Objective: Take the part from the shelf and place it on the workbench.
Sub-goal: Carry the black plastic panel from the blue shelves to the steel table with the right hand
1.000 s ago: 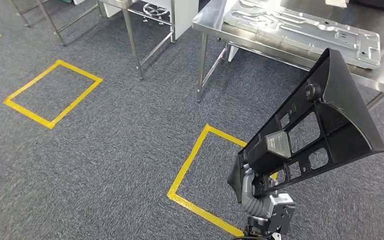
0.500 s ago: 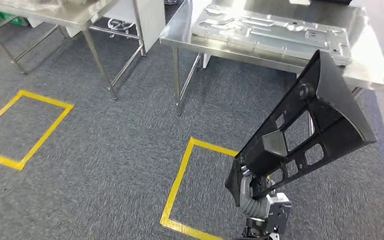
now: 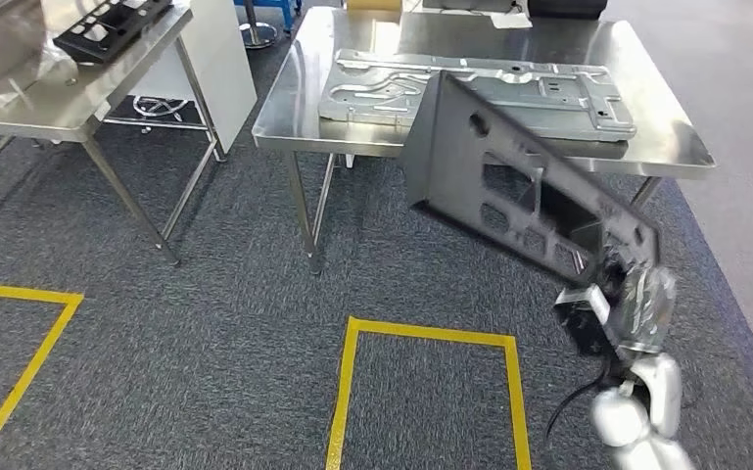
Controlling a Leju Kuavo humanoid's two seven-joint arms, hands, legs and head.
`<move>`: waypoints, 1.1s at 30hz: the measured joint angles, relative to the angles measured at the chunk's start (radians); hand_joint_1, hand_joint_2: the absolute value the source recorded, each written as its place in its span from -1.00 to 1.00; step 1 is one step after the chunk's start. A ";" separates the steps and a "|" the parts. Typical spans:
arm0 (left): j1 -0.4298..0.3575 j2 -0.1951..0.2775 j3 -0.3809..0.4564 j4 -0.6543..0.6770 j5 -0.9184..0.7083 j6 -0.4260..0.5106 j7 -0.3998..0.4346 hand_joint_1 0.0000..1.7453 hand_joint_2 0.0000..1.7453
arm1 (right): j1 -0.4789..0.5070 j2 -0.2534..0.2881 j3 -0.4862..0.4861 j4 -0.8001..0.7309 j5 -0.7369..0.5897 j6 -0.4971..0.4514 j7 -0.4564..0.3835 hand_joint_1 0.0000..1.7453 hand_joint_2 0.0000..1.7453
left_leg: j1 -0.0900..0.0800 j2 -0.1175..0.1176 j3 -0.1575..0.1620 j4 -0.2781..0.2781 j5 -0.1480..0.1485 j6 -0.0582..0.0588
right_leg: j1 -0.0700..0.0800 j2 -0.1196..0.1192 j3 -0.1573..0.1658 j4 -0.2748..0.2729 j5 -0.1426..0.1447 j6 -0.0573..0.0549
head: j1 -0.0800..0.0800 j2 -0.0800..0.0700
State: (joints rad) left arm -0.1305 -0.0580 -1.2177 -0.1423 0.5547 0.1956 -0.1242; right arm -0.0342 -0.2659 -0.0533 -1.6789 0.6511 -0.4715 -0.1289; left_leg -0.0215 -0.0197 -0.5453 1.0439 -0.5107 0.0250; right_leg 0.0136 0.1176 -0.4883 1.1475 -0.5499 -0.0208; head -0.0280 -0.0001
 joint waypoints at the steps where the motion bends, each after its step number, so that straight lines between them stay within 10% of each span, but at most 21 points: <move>1: -0.001 -0.001 -0.002 0.000 0.000 0.000 0.001 -1.00 1.00 | -0.030 -0.035 -0.038 -0.001 0.006 0.015 0.002 1.00 1.00 | 0.002 0.012 0.007 -0.003 -0.001 0.009 | 0.000 -0.035 -0.039 0.047 -0.005 0.007 | 0.000 0.000; 4: 0.021 0.000 -0.003 0.000 0.008 0.002 0.000 -1.00 1.00 | -0.053 -0.082 -0.098 0.005 0.026 0.026 0.006 1.00 1.00 | 0.010 0.041 0.050 -0.018 -0.027 0.014 | -0.008 -0.108 -0.159 0.158 -0.080 0.031 | 0.003 0.000; 7: 0.037 0.001 -0.003 0.001 0.013 0.003 0.000 -1.00 1.00 | -0.036 -0.098 -0.117 0.018 0.040 0.026 0.013 1.00 1.00 | 0.021 0.077 0.123 -0.039 -0.067 0.004 | -0.020 -0.124 -0.220 0.113 -0.127 0.039 | 0.003 0.000; 11: 0.051 0.002 -0.006 0.002 0.012 0.003 0.002 -1.00 1.00 | -0.025 -0.116 -0.134 0.030 0.044 0.026 0.014 1.00 1.00 | 0.018 0.130 0.238 -0.089 -0.131 -0.017 | -0.015 -0.207 -0.211 -0.060 0.128 0.026 | 0.006 0.000; 13: 0.049 0.003 -0.008 0.002 0.011 0.004 0.002 -1.00 1.00 | -0.027 -0.123 -0.141 0.031 0.044 0.026 0.014 1.00 1.00 | 0.010 0.148 0.279 -0.099 -0.127 -0.033 | -0.019 -0.189 -0.188 -0.067 0.135 0.020 | 0.007 0.000; 15: 0.039 0.004 -0.009 0.002 0.011 0.005 0.002 -1.00 1.00 | -0.029 -0.130 -0.148 0.030 0.045 0.025 0.015 1.00 1.00 | 0.010 0.127 0.246 -0.003 -0.073 -0.047 | -0.028 -0.152 -0.149 -0.086 0.108 0.012 | 0.004 0.000; 17: 0.037 0.004 -0.011 0.002 0.013 0.005 0.000 -1.00 1.00 | -0.030 -0.133 -0.148 0.031 0.052 0.025 0.022 1.00 1.00 | 0.015 0.069 0.135 0.158 -0.041 -0.053 | -0.031 -0.126 -0.093 -0.119 0.085 -0.001 | -0.001 0.000; 19: 0.035 0.006 -0.011 0.002 0.019 0.002 -0.009 -1.00 1.00 | -0.039 -0.141 -0.146 0.040 0.060 0.039 0.049 1.00 1.00 | 0.014 0.029 0.019 0.248 -0.101 -0.050 | -0.029 -0.103 -0.024 -0.156 0.060 -0.008 | -0.005 0.000; 21: 0.031 0.010 -0.011 0.002 0.023 -0.003 -0.021 -1.00 1.00 | -0.058 -0.160 -0.146 0.060 0.058 0.062 0.074 1.00 1.00 | 0.007 0.020 -0.061 0.235 -0.182 -0.043 | -0.027 -0.080 0.056 -0.195 0.032 -0.008 | -0.005 0.000; 23: 0.029 0.013 -0.011 0.002 0.026 -0.008 -0.033 -1.00 1.00 | -0.073 -0.175 -0.146 0.081 0.053 0.073 0.074 1.00 1.00 | -0.004 0.014 -0.110 0.143 -0.134 -0.028 | -0.021 -0.062 0.138 -0.224 -0.006 -0.006 | -0.004 0.000; 25: 0.032 0.016 -0.011 0.003 0.030 -0.010 -0.042 -1.00 1.00 | -0.073 -0.174 -0.144 0.097 0.059 0.075 0.068 1.00 1.00 | -0.021 0.001 -0.142 0.017 0.085 -0.004 | -0.017 -0.051 0.198 -0.227 -0.055 -0.002 | -0.001 0.000; 27: 0.035 0.016 -0.013 0.002 0.031 -0.009 -0.045 -1.00 1.00 | -0.069 -0.169 -0.138 0.110 0.075 0.071 0.068 1.00 1.00 | -0.039 -0.005 -0.150 -0.023 0.211 0.020 | -0.022 -0.040 0.223 -0.212 -0.098 0.009 | 0.003 0.000; 31: 0.022 0.008 -0.022 0.001 0.028 -0.005 -0.040 -1.00 1.00 | -0.086 -0.187 -0.128 0.114 0.118 0.078 0.102 1.00 1.00 | -0.046 -0.001 -0.126 0.000 0.142 0.046 | -0.036 -0.069 0.234 -0.177 -0.154 0.038 | -0.003 0.000; 33: 0.021 0.006 -0.027 0.001 0.030 -0.007 -0.036 -1.00 1.00 | -0.150 -0.231 -0.126 0.129 0.125 0.128 0.143 1.00 1.00 | -0.032 0.002 -0.107 -0.011 0.122 0.046 | -0.037 -0.104 0.132 -0.035 -0.183 0.055 | -0.001 0.000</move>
State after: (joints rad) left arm -0.1097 -0.0517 -1.2447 -0.1415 0.5842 0.1888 -0.1602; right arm -0.1847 -0.4974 -0.1789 -1.5498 0.7761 -0.3438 0.0143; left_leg -0.0533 -0.0173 -0.6528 1.0334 -0.3883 0.0712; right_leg -0.0238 0.0137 -0.3563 1.1123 -0.7328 0.0339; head -0.0292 0.0000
